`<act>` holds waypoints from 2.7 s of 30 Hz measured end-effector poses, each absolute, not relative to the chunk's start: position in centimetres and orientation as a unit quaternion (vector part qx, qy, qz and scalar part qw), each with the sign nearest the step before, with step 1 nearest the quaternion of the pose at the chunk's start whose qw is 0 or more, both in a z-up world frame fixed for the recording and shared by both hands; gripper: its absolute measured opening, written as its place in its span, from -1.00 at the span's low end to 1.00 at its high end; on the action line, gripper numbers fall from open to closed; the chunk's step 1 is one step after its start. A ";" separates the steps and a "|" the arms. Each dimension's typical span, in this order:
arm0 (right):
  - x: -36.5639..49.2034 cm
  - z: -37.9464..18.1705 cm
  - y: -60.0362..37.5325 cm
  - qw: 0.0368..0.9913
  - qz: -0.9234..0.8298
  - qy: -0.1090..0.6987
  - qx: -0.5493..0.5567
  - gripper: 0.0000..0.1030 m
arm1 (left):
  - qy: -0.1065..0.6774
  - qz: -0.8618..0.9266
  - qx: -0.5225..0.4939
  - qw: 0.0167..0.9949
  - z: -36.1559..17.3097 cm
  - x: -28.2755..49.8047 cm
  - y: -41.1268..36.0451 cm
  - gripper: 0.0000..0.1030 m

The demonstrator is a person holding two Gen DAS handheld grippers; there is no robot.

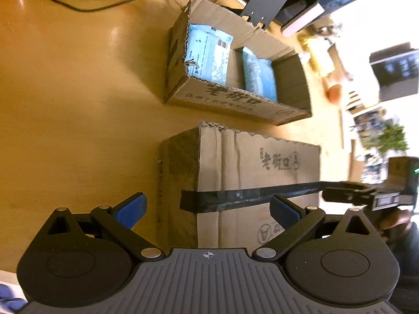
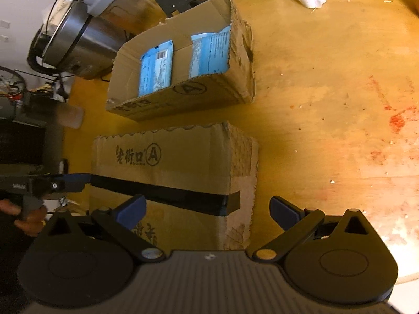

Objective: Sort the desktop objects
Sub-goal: 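Clamp the taped cardboard box between both widely opened grippers, then lift the taped box with both grippers and set it onto the open box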

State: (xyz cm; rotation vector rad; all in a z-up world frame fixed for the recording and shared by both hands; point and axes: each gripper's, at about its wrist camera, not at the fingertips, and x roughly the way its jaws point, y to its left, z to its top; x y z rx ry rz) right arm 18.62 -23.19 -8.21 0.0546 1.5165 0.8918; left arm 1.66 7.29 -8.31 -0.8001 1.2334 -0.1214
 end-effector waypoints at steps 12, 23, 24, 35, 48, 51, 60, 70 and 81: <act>19.4 -9.0 -24.0 0.631 0.387 0.671 0.048 0.88 | 0.548 -0.076 -0.396 0.733 -10.1 1.9 7.8 0.96; 19.3 -8.6 -24.0 0.631 0.398 0.663 0.058 -0.36 | 0.560 -0.075 -0.377 0.734 -10.1 2.1 8.1 -0.20; 19.3 -8.6 -24.0 0.631 0.398 0.664 0.058 -0.36 | 0.560 -0.076 -0.377 0.734 -10.1 2.1 8.1 -0.20; 19.2 -7.5 -24.2 0.631 0.392 0.667 0.058 -0.42 | 0.557 -0.065 -0.381 0.735 -9.2 1.5 8.0 -0.22; 18.6 -3.0 -24.8 0.631 0.389 0.669 0.054 -0.46 | 0.542 -0.045 -0.392 0.742 -4.8 -0.3 7.4 -0.22; 18.6 -1.8 -25.0 0.633 0.388 0.667 0.054 -0.46 | 0.540 -0.040 -0.389 0.745 -3.6 -0.3 6.9 -0.22; 19.5 -0.4 -24.9 0.640 0.384 0.663 0.057 -0.46 | 0.537 -0.041 -0.388 0.748 -2.7 1.1 7.0 -0.22; 20.8 -0.2 -24.3 0.643 0.374 0.665 0.066 -0.46 | 0.533 -0.042 -0.390 0.749 -2.4 3.0 8.0 -0.22; 23.8 1.0 -22.1 0.652 0.374 0.656 0.067 -0.46 | 0.531 -0.043 -0.376 0.758 -1.3 6.0 9.5 -0.22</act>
